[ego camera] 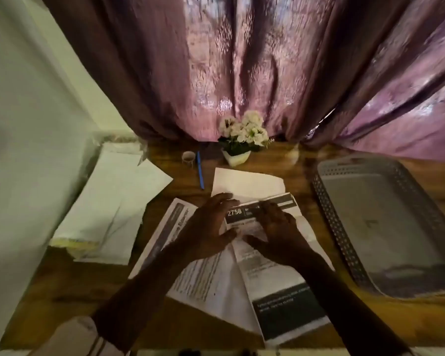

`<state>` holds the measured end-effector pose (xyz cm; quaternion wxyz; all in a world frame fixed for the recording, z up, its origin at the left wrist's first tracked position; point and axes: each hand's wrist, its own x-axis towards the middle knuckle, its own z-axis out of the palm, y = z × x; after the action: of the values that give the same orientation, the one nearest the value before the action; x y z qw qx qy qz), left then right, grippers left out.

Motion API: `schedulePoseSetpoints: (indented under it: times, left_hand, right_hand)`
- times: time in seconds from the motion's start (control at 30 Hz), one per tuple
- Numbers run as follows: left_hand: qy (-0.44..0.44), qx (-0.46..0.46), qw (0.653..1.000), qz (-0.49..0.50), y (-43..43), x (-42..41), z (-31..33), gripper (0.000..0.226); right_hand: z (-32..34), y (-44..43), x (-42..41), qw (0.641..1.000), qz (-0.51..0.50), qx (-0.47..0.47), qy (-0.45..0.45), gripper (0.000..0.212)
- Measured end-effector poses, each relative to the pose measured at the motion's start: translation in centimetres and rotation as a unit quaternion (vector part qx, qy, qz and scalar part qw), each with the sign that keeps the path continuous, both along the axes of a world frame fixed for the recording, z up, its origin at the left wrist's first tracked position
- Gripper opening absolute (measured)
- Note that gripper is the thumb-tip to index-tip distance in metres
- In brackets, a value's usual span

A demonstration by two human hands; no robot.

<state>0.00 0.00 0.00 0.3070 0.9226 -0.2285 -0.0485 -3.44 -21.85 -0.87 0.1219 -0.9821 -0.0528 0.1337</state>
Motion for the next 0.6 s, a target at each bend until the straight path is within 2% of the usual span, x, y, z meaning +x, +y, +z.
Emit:
schedulePoseSetpoints:
  times: [0.03,0.17,0.3,0.47,0.53,0.6]
  left_hand:
    - [-0.026,-0.014,0.999,-0.022,-0.7,1.2,-1.6,0.068]
    - [-0.047,0.035,0.998,-0.020,-2.8,4.8,-5.1,0.074]
    - [-0.069,0.038,0.997,-0.010,-2.4,6.6,-5.9,0.084]
    - [-0.195,0.104,0.975,-0.018,-2.3,7.7,-7.4,0.068]
    - [-0.218,0.099,0.970,-0.030,-2.0,7.3,-7.9,0.071]
    - [-0.211,0.085,0.973,-0.033,-2.0,7.2,-7.7,0.063]
  right_hand:
    - [-1.5,-0.1,0.7,0.999,0.005,-0.011,-0.032,0.079]
    - [-5.7,-0.7,2.5,0.986,-0.016,-0.059,-0.156,0.068]
    - [-6.2,-0.4,2.7,0.976,-0.031,-0.063,-0.204,0.066]
    - [-6.4,-0.5,3.1,0.984,-0.009,-0.045,-0.173,0.070]
    - [-6.6,-1.1,3.2,0.987,-0.014,-0.056,-0.150,0.076]
    - [-6.3,-2.5,3.8,0.988,-0.050,-0.057,-0.137,0.082]
